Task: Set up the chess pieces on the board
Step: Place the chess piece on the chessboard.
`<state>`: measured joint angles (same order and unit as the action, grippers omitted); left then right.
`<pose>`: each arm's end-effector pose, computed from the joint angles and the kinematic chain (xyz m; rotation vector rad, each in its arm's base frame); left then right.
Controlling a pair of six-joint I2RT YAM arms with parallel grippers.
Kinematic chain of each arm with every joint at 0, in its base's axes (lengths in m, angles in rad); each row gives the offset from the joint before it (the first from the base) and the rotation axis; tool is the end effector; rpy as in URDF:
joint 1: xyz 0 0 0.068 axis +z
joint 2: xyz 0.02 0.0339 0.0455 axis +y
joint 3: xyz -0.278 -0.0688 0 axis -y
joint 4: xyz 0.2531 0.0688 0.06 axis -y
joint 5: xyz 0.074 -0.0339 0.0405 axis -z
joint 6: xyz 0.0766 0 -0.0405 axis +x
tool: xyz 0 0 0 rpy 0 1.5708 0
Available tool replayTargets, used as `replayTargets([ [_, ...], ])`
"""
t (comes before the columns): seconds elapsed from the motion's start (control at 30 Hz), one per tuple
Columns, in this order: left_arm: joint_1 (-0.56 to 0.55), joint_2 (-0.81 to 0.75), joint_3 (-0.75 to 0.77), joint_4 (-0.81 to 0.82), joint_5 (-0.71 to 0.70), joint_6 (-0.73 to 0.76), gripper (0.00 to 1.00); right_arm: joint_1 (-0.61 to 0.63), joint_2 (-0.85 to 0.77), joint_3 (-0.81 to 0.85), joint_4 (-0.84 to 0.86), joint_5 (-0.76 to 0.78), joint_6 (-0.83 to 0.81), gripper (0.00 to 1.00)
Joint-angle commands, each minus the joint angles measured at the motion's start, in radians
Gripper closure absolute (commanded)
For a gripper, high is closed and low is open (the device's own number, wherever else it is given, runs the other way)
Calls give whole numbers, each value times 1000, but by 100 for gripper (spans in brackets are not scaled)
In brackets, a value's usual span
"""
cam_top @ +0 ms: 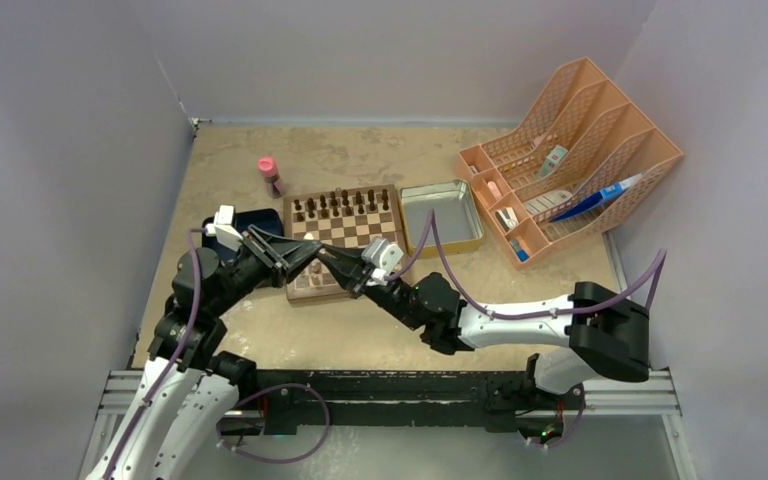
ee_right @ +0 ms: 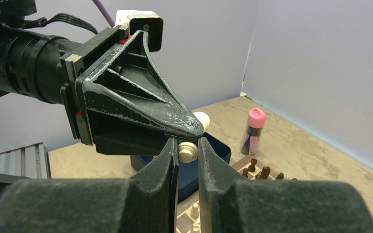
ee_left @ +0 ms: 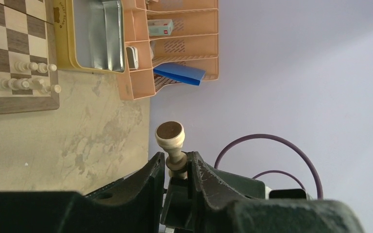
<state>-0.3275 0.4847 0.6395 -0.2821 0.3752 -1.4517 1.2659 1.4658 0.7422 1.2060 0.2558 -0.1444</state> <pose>0.1415 -0.0777 0.3229 -0.7666 1.8307 -1.5725 0.1240 0.3294 0.3361 -0.5450 1.0077 0.8628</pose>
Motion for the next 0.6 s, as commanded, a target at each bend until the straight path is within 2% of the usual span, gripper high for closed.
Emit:
replayTargets([
  [0.0, -3, 10, 22, -5, 27, 32, 68, 7, -38, 33, 71, 85, 43, 93],
  [0.07, -3, 17, 28, -41, -3, 97, 58, 6, -49, 44, -8, 92, 87, 94],
  [0.2, -3, 46, 70, -126, -111, 285, 45, 6, -58, 38, -93, 127, 117, 94],
  [0.43, -4, 57, 95, -168, -260, 541, 33, -7, -64, 87, -320, 165, 209, 96],
  [0.57, -3, 31, 101, -103, -207, 742, 33, -25, -65, 128, -458, 166, 245, 97],
])
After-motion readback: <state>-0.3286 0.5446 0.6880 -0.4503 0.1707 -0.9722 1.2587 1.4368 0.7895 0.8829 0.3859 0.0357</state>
